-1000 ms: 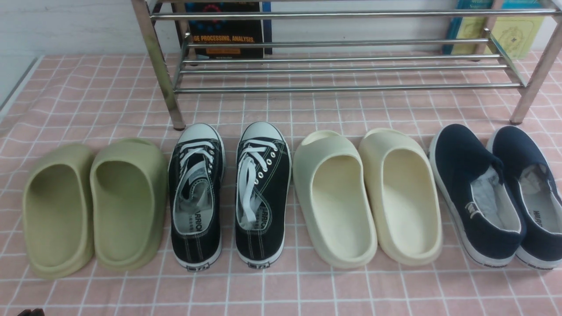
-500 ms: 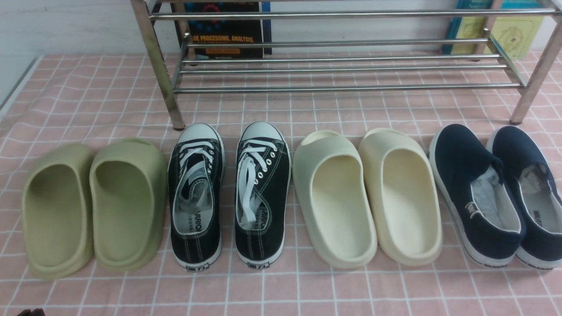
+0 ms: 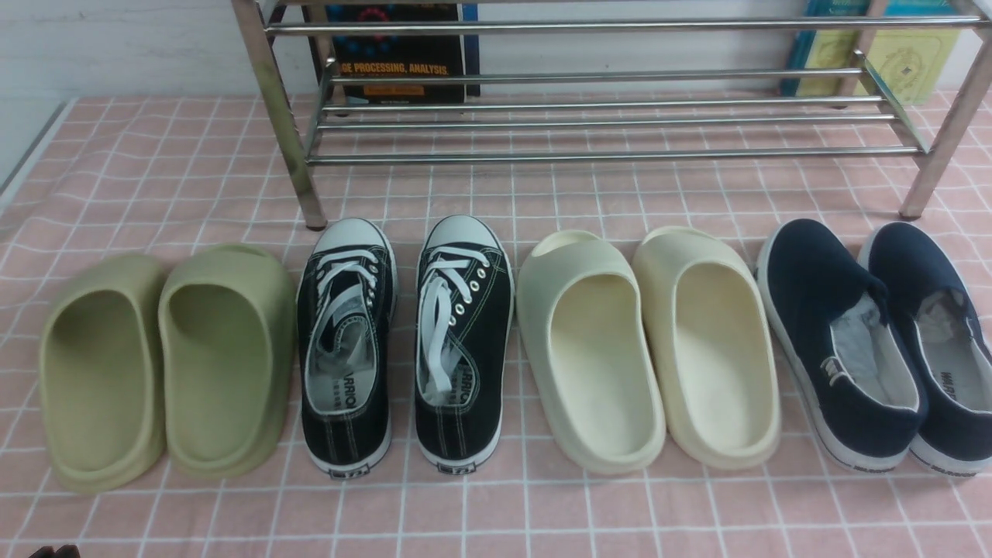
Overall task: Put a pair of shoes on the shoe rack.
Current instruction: Use the right arm to grab the shoe closest to it
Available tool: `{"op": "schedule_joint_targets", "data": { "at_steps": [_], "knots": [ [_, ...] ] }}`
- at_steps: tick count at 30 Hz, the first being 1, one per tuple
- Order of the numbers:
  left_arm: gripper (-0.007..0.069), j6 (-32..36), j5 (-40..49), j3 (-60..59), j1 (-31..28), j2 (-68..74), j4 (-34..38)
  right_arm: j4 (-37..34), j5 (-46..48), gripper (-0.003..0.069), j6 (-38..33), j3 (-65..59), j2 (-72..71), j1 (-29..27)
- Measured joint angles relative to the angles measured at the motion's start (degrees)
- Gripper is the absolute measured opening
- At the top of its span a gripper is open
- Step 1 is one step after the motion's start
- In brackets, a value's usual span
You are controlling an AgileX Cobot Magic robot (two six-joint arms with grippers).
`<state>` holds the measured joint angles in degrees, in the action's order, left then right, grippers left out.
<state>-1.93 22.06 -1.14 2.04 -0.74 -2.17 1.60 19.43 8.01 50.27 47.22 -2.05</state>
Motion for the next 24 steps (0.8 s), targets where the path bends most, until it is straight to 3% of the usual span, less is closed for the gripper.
{"op": "schedule_joint_targets", "data": {
  "at_steps": [1, 3, 6, 10, 13, 14, 19, 21, 24],
  "knots": [
    [0.011, 0.0, 0.0, 0.0, 0.0, 0.0, 0.0, -0.1, 1.2, -0.0015, -0.2, 0.5, 0.8, 0.0],
    [0.0112, 0.0, 0.0, 0.0, 0.0, 0.0, -0.1, -1.6, 15.8, -0.0015, -4.1, 5.8, 11.4, 1.0],
    [0.0116, 0.0, 0.0, 0.0, 0.0, 0.0, -0.1, -4.0, 23.7, -0.0005, -10.6, 8.0, 19.7, 4.6],
    [0.0118, 0.0, 0.0, 0.0, 0.0, 0.0, -0.1, -6.0, 25.8, 0.0056, -12.6, 8.5, 28.2, 10.5],
    [0.0118, 0.0, 0.0, 0.0, 0.0, 0.0, -0.1, -6.0, 26.3, 0.0181, -9.8, 8.5, 33.6, 12.8],
    [0.0118, 0.0, 0.0, 0.0, 0.0, 0.0, -0.1, -6.0, 26.3, 0.0181, -9.8, 8.5, 33.9, 12.8],
    [0.0118, 0.0, 0.0, 0.0, 0.0, 0.0, -0.1, -5.9, 25.1, 0.0434, -7.4, 8.7, 41.1, 13.1],
    [0.0118, 0.0, 0.0, 0.0, 0.0, 0.0, -0.1, -5.8, 23.4, 0.0453, -7.4, 8.8, 43.7, 13.1],
    [0.0118, 0.0, 0.0, 0.0, 0.0, 0.0, -0.1, -5.8, 21.9, 0.0426, -7.4, 9.0, 46.5, 13.1]
  ]
}}
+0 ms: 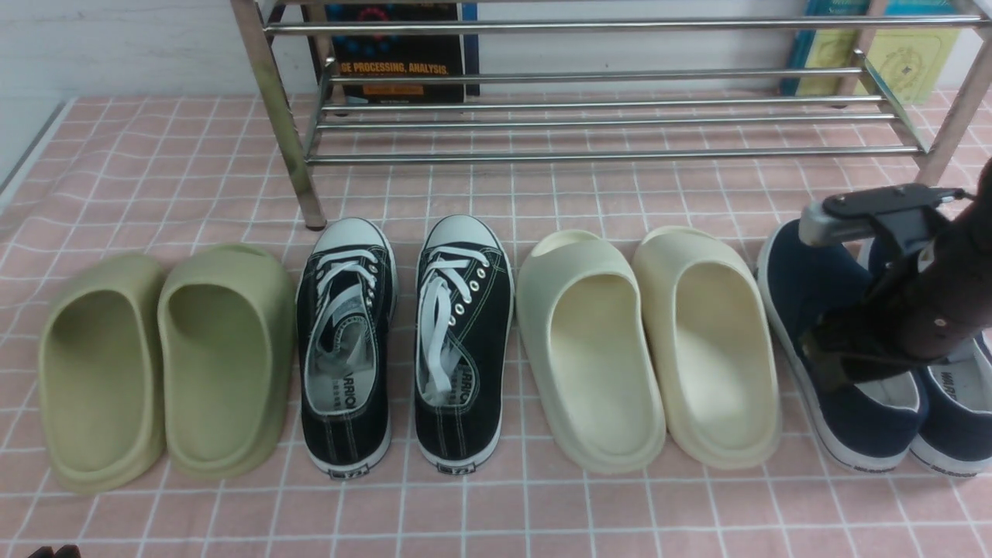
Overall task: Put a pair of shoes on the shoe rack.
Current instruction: Use the right arm to grab the shoe closest to it, then use the right arm to put a shoe into the shoe rack
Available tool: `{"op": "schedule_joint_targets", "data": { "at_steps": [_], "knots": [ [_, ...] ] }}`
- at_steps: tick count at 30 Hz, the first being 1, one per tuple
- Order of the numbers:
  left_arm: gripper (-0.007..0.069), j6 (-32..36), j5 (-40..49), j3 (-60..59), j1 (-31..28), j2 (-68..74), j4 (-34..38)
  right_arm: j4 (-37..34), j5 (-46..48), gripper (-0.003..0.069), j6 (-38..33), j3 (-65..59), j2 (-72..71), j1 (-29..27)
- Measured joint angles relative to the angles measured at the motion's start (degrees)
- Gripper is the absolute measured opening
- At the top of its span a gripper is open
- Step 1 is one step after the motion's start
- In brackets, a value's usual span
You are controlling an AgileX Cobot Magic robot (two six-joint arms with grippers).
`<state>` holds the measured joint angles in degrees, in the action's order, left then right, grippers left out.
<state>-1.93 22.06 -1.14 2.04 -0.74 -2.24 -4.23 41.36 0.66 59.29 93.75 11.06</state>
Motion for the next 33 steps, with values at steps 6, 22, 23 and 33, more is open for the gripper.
{"op": "schedule_joint_targets", "data": {
  "at_steps": [6, 22, 23, 33],
  "knots": [
    [0.0126, 0.0, 0.0, 0.0, 0.0, 0.0, -0.1, -0.9, -1.8, 0.0037, 0.0, 0.1, 4.6, 0.5],
    [0.0127, 0.0, 0.0, 0.0, 0.0, 0.0, -0.1, 0.8, 5.2, 0.0023, -7.7, 9.3, -3.7, 0.5],
    [0.0128, 0.0, 0.0, 0.0, 0.0, 0.0, -0.1, 0.4, 5.2, 0.0023, -9.2, 12.6, -1.8, 0.5],
    [0.0128, 0.0, 0.0, 0.0, 0.0, 0.0, -0.1, 1.1, 6.9, 0.0023, -11.1, 42.8, 20.9, 0.4]
  ]
}}
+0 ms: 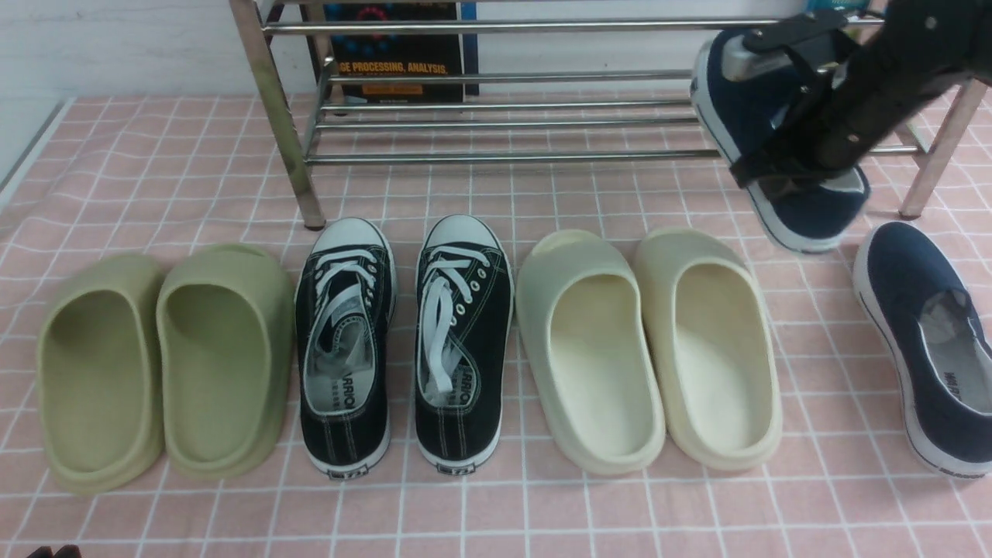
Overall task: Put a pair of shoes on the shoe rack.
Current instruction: Use the right arm to put a shoe into the shoe rack
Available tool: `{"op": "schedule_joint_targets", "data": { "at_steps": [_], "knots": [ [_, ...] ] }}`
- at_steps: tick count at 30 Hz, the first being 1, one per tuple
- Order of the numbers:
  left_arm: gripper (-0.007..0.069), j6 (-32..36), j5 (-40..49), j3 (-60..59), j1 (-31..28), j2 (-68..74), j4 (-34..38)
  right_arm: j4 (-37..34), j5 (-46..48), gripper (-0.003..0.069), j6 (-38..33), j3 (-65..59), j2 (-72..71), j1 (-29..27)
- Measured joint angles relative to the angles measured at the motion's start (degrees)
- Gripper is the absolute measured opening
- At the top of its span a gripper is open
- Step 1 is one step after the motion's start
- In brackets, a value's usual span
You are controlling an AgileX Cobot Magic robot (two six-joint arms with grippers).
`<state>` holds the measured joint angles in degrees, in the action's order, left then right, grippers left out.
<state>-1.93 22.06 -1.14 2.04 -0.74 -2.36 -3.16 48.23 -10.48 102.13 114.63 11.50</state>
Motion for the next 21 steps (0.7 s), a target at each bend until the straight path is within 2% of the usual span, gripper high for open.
{"op": "schedule_joint_targets", "data": {
  "at_steps": [8, 17, 19, 21],
  "knots": [
    [0.0134, 0.0, 0.0, 0.0, 0.0, 0.0, 0.0, 0.3, 6.4, 0.0023, 0.5, 24.7, 15.5, 0.0],
    [0.0136, 0.0, 0.0, 0.0, 0.0, 0.0, 0.0, 0.1, 6.3, 0.006, 4.9, 29.9, 20.0, 0.0],
    [0.0136, 0.0, 0.0, 0.0, 0.0, 0.0, 0.0, 0.2, 5.0, 0.0115, 5.0, 30.0, 20.0, -0.1],
    [0.0136, 0.0, 0.0, 0.0, 0.0, 0.0, 0.0, -1.0, 4.2, 0.0209, 5.0, 30.3, 19.9, -0.3]
  ]
}}
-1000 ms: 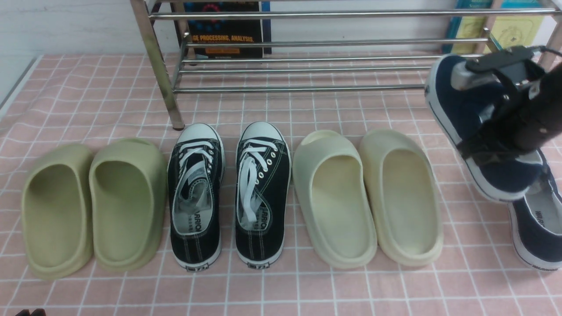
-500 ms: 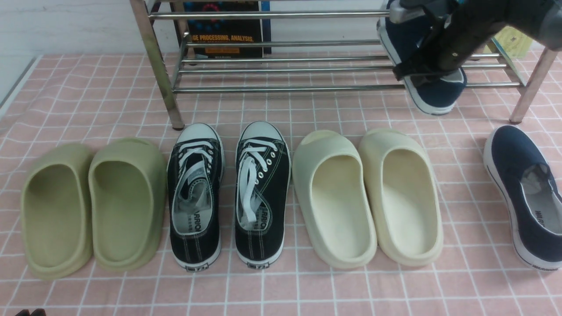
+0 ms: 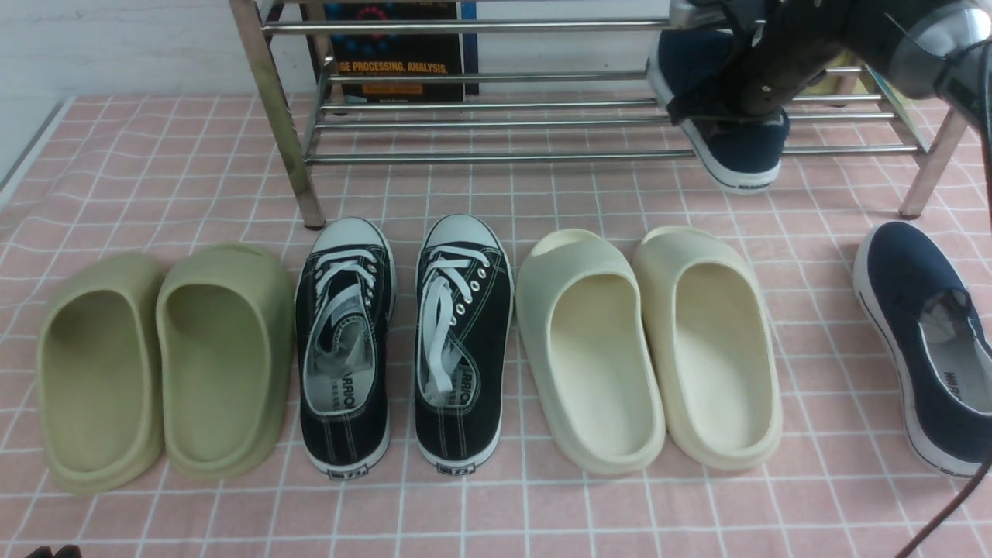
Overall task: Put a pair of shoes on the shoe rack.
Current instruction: Use the right arm to put a shoe into the shoe rack, then use the right arm to grab the shoe closest to it
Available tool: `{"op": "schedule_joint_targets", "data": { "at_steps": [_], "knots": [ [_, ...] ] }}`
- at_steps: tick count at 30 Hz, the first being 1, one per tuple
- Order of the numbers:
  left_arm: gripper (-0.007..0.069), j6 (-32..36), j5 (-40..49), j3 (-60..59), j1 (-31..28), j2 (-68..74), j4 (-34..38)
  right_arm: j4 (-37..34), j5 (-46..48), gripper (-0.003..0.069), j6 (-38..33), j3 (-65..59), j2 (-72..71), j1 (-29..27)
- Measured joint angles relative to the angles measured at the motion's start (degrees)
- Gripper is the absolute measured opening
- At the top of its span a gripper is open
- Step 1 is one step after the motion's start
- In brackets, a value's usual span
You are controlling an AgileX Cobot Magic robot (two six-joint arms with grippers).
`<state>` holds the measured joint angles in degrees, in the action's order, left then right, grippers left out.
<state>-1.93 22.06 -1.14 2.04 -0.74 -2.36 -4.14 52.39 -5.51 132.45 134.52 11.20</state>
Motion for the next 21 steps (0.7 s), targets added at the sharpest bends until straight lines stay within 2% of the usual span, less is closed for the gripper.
{"op": "schedule_joint_targets", "data": {
  "at_steps": [1, 2, 4, 9, 13, 21],
  "knots": [
    [0.0137, 0.0, 0.0, 0.0, 0.0, 0.0, 0.0, -0.2, 0.0, 0.0209, 0.0, 0.0, -0.1, 0.0],
    [0.0139, 0.0, 0.0, 0.0, 0.0, 0.0, 0.0, -1.7, 0.1, 0.0298, 0.0, -0.3, -0.9, -0.1],
    [0.014, 0.0, 0.0, 0.0, 0.0, 0.0, 0.0, -2.5, 0.7, 0.0372, 0.0, -1.6, -3.2, -0.1],
    [0.0143, 0.0, 0.0, 0.0, 0.0, 0.0, 0.0, -0.8, 1.7, 0.0478, 0.0, -5.5, -12.2, -0.1],
    [0.0147, 0.0, 0.0, 0.0, 0.0, 0.0, 0.0, 3.1, 5.8, 0.0496, 0.6, -10.3, -21.9, -1.7],
    [0.015, 0.0, 0.0, 0.0, 0.0, 0.0, 0.0, 4.1, 11.6, 0.0487, 6.8, -26.6, -32.1, -8.5]
  ]
}}
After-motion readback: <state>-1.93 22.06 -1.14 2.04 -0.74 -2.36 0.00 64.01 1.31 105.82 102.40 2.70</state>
